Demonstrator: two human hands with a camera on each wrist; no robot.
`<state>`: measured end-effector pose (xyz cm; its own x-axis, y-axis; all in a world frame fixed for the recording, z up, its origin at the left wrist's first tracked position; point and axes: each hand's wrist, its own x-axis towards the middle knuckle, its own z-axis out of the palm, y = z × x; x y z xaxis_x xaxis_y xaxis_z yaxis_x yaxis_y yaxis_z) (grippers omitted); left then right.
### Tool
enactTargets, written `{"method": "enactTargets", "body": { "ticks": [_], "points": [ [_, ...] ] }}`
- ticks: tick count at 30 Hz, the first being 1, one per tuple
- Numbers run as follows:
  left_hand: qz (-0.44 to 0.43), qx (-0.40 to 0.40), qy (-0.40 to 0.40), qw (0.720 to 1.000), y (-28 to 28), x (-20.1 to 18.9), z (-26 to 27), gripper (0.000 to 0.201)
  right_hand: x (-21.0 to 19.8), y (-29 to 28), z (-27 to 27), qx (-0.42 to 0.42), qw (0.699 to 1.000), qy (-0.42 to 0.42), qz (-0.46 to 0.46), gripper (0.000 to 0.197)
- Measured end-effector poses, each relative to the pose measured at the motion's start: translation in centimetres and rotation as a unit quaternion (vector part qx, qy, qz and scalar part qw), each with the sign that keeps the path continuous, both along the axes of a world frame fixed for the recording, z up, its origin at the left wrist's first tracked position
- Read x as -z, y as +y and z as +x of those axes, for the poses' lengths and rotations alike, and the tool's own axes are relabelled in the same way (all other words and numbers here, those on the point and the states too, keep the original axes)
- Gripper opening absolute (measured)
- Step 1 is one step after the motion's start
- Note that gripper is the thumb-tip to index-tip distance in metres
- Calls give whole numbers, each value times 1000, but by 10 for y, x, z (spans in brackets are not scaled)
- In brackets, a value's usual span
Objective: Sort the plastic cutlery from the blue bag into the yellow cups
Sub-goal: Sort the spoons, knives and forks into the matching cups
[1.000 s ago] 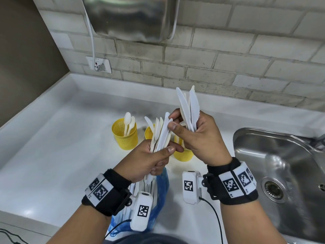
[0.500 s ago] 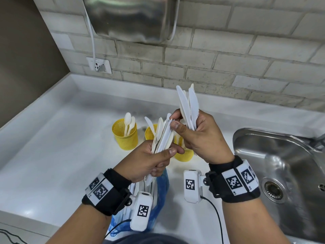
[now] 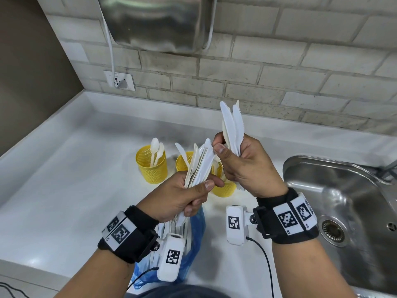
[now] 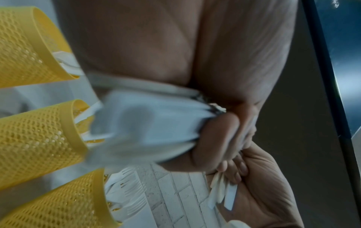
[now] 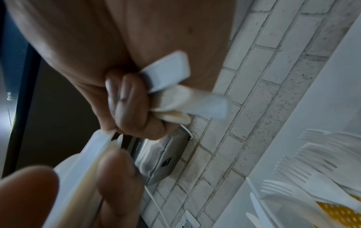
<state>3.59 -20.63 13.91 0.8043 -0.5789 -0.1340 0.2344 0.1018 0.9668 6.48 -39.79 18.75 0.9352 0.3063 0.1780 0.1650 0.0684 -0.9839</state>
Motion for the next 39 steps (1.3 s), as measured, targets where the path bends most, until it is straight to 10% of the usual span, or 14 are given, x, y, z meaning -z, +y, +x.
{"method": "enactTargets", "body": {
  "ticks": [17, 28, 34, 39],
  "points": [
    [49, -61, -24, 997, -8, -4, 0, 32, 1, 7, -1, 151, 981, -93, -82, 14],
    [54, -87, -61, 993, -7, -4, 0, 43, 0, 2, 0, 109, 985, -87, -99, 14],
    [47, -109, -67, 991, -3, -6, 1, 59, 0, -3, 2, 133, 990, -30, -18, 14],
    [16, -148, -59, 987, -1, -4, 3, 27, 4, -5, 7, 189, 978, 4, 83, 11]
  ]
}}
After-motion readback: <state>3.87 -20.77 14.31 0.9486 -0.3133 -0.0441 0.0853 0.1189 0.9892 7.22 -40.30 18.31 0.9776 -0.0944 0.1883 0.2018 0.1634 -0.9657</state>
